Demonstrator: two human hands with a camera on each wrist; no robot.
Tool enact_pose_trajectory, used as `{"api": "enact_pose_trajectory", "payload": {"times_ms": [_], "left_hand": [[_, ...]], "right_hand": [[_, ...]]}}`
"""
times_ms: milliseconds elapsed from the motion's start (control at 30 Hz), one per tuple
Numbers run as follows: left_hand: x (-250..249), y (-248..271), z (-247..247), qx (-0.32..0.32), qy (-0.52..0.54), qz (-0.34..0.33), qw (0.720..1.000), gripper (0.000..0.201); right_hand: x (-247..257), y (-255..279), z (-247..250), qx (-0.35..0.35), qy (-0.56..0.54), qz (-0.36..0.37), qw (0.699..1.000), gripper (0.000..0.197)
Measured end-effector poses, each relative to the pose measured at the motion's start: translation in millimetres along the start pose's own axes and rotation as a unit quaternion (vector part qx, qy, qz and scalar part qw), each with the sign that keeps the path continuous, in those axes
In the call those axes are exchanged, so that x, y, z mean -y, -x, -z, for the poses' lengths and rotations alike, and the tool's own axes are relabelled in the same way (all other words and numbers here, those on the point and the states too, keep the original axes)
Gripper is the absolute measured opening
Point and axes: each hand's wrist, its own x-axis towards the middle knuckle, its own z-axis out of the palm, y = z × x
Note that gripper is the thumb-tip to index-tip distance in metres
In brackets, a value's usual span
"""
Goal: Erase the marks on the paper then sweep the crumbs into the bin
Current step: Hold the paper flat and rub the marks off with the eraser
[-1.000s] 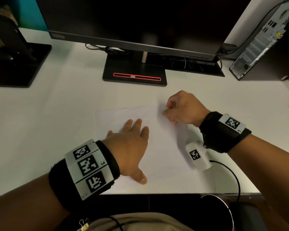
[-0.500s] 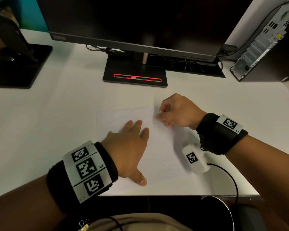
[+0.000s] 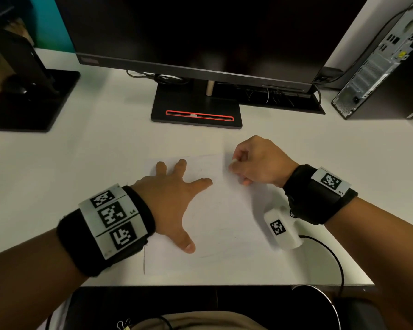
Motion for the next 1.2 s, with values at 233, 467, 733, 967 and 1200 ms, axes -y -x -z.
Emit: {"api": "enact_pose_trajectory", "payload": {"times_ms": [233, 467, 733, 967, 1200], "left_hand": [[-2, -1, 1, 0.005, 0.001, 0.003, 1.0, 0.135], [0, -4, 0, 0.004, 0.005, 0.003, 1.0, 0.136], [1, -3, -2, 0.007, 0.013, 0.0, 1.0, 0.135], [1, -5, -3, 0.002, 0.008, 0.002, 1.0, 0.134], [2, -6, -4, 0.006, 0.01, 0.005, 1.0, 0.135]], "right_hand": [[2, -11, 10, -0.033, 0.026, -0.019, 0.999, 0.008], [4, -15, 11, -0.034, 0.032, -0.017, 0.999, 0.011], [8, -14, 7, -0.009, 0.034, -0.005, 0.999, 0.011], [12, -8, -1, 0.027, 0.04, 0.019, 0.999, 0.011], [19, 0, -8, 0.056, 0.055, 0.05, 0.996, 0.012]]}}
